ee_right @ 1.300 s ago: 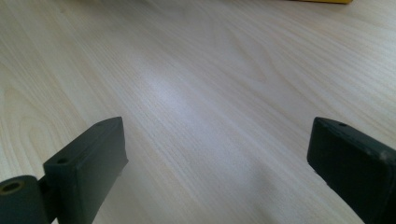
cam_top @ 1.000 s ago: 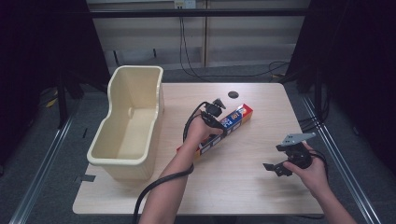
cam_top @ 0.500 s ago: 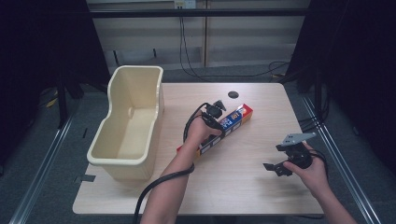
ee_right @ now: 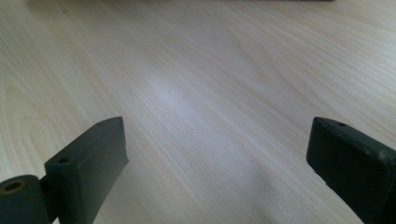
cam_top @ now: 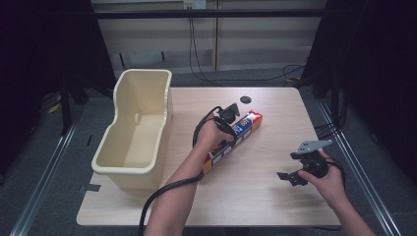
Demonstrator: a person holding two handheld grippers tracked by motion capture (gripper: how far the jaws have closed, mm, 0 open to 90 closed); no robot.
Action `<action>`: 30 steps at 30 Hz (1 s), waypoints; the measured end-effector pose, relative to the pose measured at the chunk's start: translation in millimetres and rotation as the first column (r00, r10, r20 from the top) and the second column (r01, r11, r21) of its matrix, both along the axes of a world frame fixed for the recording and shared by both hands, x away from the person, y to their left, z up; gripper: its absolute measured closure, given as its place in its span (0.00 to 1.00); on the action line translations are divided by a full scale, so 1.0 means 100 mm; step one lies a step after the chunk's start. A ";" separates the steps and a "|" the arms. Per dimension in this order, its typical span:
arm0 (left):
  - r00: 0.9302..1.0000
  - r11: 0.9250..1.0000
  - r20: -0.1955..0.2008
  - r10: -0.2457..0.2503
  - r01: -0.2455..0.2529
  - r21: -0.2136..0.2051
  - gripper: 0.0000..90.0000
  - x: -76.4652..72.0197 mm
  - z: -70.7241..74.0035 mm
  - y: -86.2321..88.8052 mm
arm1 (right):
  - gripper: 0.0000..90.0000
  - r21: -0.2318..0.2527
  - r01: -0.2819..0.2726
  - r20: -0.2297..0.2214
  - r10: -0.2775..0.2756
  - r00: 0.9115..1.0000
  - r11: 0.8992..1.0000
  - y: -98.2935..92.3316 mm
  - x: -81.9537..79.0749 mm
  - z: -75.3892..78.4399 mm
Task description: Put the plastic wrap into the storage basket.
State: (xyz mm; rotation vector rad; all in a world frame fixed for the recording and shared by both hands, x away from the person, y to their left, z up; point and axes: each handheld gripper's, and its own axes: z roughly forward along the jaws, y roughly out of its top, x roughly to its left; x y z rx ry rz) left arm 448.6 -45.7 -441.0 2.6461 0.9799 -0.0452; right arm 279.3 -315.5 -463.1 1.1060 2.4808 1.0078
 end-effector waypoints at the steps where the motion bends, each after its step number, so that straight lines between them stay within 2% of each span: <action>1: 1.000 1.000 -0.008 0.014 -0.014 -0.002 0.45 0.00 0.04 0.01 | 0.05 0.001 0.003 -0.001 -0.003 1.000 1.000 0.00 0.00 0.00; 3: 0.999 1.000 -0.029 0.017 -0.016 0.006 0.45 -0.01 0.10 0.03 | 0.05 -0.005 0.005 0.004 -0.005 1.000 1.000 0.00 0.00 0.01; 6: 0.999 1.000 -0.036 0.016 -0.016 0.009 0.45 -0.02 0.18 0.06 | 0.05 -0.006 0.006 0.002 -0.006 1.000 1.000 0.00 0.00 0.01; 9: 0.998 1.000 -0.050 0.028 -0.029 -0.006 0.45 -0.03 0.25 0.09 | 0.05 0.000 0.006 -0.008 -0.006 1.000 1.000 0.00 -0.01 0.01; 12: 0.998 0.999 -0.046 0.035 -0.035 -0.010 0.45 -0.05 0.31 0.10 | 0.05 -0.004 0.003 -0.003 -0.003 1.000 1.000 0.01 0.00 0.00; 15: 0.997 0.999 -0.065 0.041 -0.041 -0.003 0.45 -0.06 0.38 0.12 | 0.05 -0.005 0.000 0.008 0.000 1.000 1.000 0.02 0.00 0.00; 22: 0.996 0.999 -0.075 0.037 -0.038 -0.010 0.45 -0.07 0.54 0.16 | 0.05 -0.006 0.004 0.005 -0.004 1.000 1.000 0.03 0.00 0.01; 26: 0.995 0.998 -0.082 0.061 -0.062 -0.013 0.45 -0.08 0.66 0.20 | 0.05 0.002 -0.003 0.004 0.003 1.000 1.000 0.03 0.00 0.01; 30: 0.995 0.998 -0.081 0.061 -0.062 -0.003 0.45 -0.09 0.75 0.24 | 0.05 -0.006 0.000 0.006 0.000 1.000 1.000 0.03 -0.01 0.02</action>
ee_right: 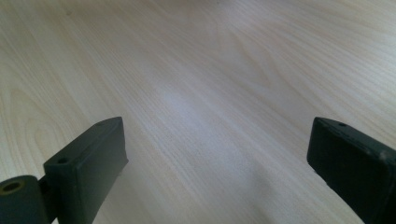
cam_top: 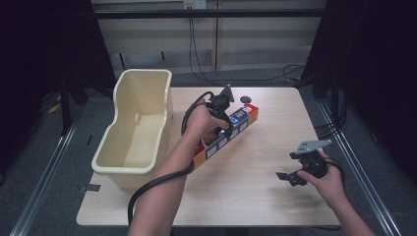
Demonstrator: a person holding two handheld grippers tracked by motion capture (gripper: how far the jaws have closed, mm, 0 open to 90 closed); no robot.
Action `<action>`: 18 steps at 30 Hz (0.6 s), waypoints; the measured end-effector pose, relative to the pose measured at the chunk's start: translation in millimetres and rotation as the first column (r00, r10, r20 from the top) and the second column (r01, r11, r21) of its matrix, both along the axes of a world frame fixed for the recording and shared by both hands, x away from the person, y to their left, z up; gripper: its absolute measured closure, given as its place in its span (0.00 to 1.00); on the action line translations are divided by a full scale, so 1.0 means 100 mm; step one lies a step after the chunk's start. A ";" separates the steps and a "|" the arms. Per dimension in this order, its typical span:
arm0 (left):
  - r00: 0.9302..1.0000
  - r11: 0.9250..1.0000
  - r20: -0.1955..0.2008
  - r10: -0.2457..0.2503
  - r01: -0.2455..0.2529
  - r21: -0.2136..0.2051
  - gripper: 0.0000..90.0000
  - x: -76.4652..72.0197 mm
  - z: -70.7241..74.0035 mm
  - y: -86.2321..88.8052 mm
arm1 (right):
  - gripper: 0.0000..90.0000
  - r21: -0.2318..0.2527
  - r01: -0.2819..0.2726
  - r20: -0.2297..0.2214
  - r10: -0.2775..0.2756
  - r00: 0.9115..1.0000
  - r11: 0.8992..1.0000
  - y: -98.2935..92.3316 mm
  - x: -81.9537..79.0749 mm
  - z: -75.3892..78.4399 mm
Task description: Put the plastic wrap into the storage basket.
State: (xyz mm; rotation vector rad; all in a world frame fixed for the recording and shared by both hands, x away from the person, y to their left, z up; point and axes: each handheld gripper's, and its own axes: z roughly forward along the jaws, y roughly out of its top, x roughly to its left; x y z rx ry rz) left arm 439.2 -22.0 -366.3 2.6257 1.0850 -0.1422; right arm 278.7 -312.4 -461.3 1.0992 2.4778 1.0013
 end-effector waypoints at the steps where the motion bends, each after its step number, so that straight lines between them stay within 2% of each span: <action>1: 1.000 1.000 -0.001 0.012 -0.012 0.000 0.45 -0.01 0.02 0.01 | 0.05 -0.001 0.000 0.002 0.000 1.000 1.000 0.00 0.00 0.00; 4: 1.000 1.000 -0.012 0.014 -0.014 -0.003 0.45 -0.01 0.08 0.05 | 0.05 0.001 0.000 0.003 0.000 1.000 1.000 0.00 0.00 0.00; 7: 1.000 1.000 -0.010 -0.003 0.003 0.011 0.45 -0.01 0.14 0.09 | 0.05 0.001 0.000 0.005 0.000 1.000 1.000 0.00 0.00 0.00; 8: 1.000 1.000 -0.007 0.015 -0.015 0.014 0.45 -0.02 0.15 0.09 | 0.05 0.001 -0.001 0.001 0.001 1.000 1.000 0.00 0.00 0.00; 18: 1.000 1.000 -0.011 0.024 -0.024 -0.013 0.45 -0.03 0.32 0.22 | 0.05 -0.004 0.000 0.003 0.000 1.000 1.000 0.00 0.00 0.00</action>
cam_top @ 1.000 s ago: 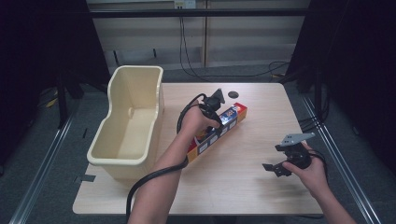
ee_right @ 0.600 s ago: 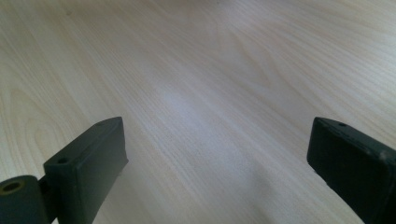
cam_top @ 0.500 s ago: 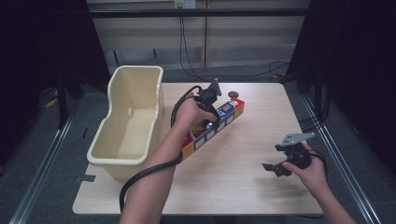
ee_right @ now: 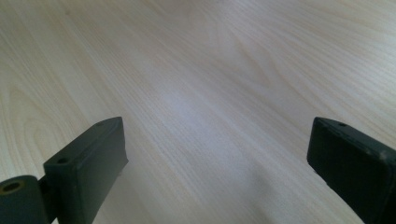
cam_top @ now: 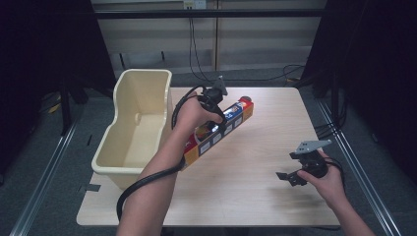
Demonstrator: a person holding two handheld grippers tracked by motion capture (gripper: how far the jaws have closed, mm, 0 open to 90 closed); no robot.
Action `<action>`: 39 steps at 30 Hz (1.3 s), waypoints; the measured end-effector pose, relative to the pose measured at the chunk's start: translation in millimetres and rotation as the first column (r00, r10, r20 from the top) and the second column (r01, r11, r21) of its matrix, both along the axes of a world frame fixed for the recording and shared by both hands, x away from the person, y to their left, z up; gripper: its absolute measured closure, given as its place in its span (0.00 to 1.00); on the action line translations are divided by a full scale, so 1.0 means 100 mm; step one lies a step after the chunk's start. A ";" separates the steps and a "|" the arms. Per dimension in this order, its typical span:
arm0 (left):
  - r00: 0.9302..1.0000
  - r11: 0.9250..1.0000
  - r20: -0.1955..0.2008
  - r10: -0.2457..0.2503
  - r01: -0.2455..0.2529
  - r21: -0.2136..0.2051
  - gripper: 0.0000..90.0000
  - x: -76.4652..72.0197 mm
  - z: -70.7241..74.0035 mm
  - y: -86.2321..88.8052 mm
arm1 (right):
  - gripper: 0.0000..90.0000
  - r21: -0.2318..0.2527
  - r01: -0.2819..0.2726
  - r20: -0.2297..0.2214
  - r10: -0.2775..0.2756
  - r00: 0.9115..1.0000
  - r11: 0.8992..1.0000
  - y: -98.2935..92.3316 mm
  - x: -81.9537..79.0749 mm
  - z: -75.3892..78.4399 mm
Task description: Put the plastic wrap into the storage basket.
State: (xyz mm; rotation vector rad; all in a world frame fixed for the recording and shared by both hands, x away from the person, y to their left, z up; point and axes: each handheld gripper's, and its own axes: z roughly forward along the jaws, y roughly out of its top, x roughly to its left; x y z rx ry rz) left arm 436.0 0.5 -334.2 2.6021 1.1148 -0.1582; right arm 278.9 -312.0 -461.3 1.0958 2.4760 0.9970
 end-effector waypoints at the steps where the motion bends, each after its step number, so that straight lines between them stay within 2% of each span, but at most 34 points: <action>1: 1.000 1.000 0.000 0.006 -0.006 0.001 0.45 0.00 0.02 0.01 | 0.05 0.002 -0.001 0.003 0.001 1.000 1.000 0.00 0.00 0.00; 22: 0.998 0.998 0.013 0.065 -0.065 -0.007 0.45 -0.04 0.40 0.31 | 0.05 0.000 -0.001 0.002 0.001 1.000 1.000 0.01 0.01 0.00; 30: 0.994 0.994 0.006 0.108 -0.108 -0.009 0.45 -0.06 0.50 0.44 | 0.05 0.007 -0.001 0.002 0.001 1.000 1.000 0.02 0.01 0.00; 33: 0.994 0.994 0.014 0.110 -0.110 -0.001 0.45 -0.06 0.54 0.48 | 0.05 -0.006 0.005 0.002 -0.005 1.000 1.000 0.02 0.00 0.01; 34: 0.992 0.992 0.012 0.125 -0.125 -0.001 0.45 -0.07 0.55 0.49 | 0.05 -0.005 0.004 0.001 -0.004 1.000 1.000 0.02 0.00 0.01; 39: 0.991 0.991 0.009 0.134 -0.134 -0.002 0.45 -0.06 0.62 0.56 | 0.05 -0.006 0.005 0.007 -0.005 1.000 1.000 0.02 0.00 0.01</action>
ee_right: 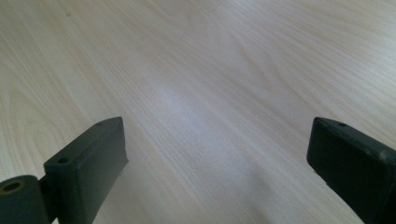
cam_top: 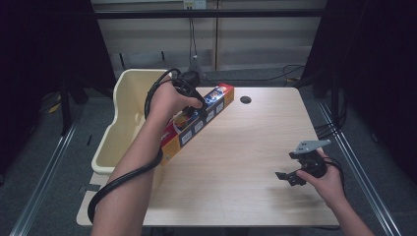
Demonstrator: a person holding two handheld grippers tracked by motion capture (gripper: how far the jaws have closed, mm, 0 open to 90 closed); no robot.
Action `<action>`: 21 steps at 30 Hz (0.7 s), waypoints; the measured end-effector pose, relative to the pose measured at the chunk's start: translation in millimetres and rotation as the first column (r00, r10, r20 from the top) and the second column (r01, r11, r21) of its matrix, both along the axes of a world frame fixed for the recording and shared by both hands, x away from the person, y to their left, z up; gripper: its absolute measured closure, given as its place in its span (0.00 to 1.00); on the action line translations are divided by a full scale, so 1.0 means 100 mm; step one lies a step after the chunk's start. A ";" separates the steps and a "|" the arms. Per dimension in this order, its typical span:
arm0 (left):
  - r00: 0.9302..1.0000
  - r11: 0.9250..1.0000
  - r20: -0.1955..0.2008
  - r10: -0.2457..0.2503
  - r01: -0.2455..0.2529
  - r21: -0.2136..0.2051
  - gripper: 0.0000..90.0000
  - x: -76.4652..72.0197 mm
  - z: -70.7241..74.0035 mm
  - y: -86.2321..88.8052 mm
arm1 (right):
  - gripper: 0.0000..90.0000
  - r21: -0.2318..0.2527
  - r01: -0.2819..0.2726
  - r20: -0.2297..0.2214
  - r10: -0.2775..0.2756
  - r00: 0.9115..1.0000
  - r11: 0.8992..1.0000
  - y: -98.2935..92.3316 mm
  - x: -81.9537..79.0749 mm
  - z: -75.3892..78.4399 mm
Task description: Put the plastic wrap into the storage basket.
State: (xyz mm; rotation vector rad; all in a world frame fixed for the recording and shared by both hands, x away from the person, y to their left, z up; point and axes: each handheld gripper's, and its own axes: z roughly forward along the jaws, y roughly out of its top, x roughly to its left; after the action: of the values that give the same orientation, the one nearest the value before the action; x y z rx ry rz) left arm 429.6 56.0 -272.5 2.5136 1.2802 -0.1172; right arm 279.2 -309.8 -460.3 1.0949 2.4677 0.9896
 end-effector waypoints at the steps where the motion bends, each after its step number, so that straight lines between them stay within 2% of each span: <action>1: 1.000 1.000 -0.001 0.007 -0.007 -0.006 0.45 0.00 0.02 0.01 | 0.05 0.001 0.000 -0.004 0.000 1.000 1.000 0.00 0.00 0.00; 21: 0.996 0.996 0.006 0.091 -0.091 -0.009 0.45 0.00 0.22 0.30 | 0.05 0.012 -0.008 -0.001 0.008 1.000 1.000 -0.01 0.00 0.01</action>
State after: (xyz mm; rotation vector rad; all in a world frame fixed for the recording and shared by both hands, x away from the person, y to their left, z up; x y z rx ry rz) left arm 429.4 85.8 -250.8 2.4421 1.3856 -0.0935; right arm 278.7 -311.0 -458.9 1.0907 2.4722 1.0069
